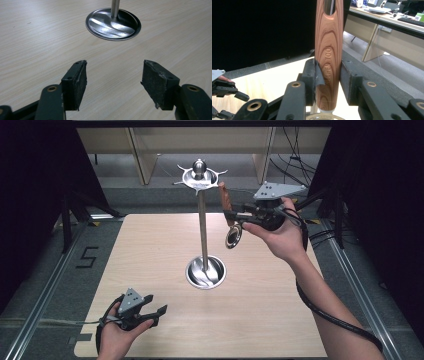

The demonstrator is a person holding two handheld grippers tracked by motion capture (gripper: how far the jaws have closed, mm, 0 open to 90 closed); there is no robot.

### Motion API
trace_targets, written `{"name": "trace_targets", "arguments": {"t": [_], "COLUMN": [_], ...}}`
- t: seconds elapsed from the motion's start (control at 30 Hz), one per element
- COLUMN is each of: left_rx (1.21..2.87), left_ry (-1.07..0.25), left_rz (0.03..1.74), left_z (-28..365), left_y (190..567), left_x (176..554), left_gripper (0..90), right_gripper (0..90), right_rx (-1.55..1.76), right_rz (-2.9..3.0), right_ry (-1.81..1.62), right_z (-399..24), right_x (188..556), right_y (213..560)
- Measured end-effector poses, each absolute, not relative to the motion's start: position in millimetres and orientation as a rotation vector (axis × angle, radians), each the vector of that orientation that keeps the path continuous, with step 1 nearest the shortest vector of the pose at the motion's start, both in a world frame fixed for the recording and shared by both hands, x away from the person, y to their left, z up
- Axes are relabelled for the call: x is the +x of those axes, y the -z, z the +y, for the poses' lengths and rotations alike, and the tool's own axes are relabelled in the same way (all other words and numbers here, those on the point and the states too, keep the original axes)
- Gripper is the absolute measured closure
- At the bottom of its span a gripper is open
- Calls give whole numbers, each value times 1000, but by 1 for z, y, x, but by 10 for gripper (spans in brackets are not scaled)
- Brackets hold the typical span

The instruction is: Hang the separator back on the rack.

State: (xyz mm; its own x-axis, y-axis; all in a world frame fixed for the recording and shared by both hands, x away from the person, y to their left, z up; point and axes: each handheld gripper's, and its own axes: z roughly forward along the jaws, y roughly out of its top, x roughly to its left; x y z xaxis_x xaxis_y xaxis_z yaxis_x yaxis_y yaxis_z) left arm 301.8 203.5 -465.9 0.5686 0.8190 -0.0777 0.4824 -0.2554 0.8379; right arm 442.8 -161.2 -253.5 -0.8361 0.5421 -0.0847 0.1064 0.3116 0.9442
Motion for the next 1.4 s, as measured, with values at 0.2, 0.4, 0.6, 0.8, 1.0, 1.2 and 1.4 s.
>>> {"name": "trace_targets", "arguments": {"t": [0.2, 0.4, 0.6, 0.8, 1.0, 1.2, 1.4], "left_rx": [1914, 1927, 1922, 1920, 1935, 1939, 1923], "left_ry": [-474, -481, -477, -476, -485, -484, -474], "left_rz": [1050, 1050, 1051, 1050, 1049, 1051, 1058], "left_z": [203, 204, 204, 203, 204, 204, 203], "left_y": [466, 466, 466, 466, 466, 466, 467], "left_x": [302, 302, 302, 302, 302, 302, 302], "left_gripper": [359, 359, 359, 358, 359, 359, 358], "right_gripper": [685, 684, 671, 618, 579, 543, 508], "right_rx": [582, 591, 595, 609, 595, 625, 633], "right_rz": [2191, 2191, 2179, 2161, 2145, 2149, 2148], "right_ry": [-1539, -1540, -1545, -1529, -1510, -1484, -1458], "right_z": [-158, -156, -155, -157, -163, -176, -192], "right_x": [445, 445, 443, 437, 431, 420, 409], "right_y": [255, 255, 258, 260, 262, 268, 273]}}
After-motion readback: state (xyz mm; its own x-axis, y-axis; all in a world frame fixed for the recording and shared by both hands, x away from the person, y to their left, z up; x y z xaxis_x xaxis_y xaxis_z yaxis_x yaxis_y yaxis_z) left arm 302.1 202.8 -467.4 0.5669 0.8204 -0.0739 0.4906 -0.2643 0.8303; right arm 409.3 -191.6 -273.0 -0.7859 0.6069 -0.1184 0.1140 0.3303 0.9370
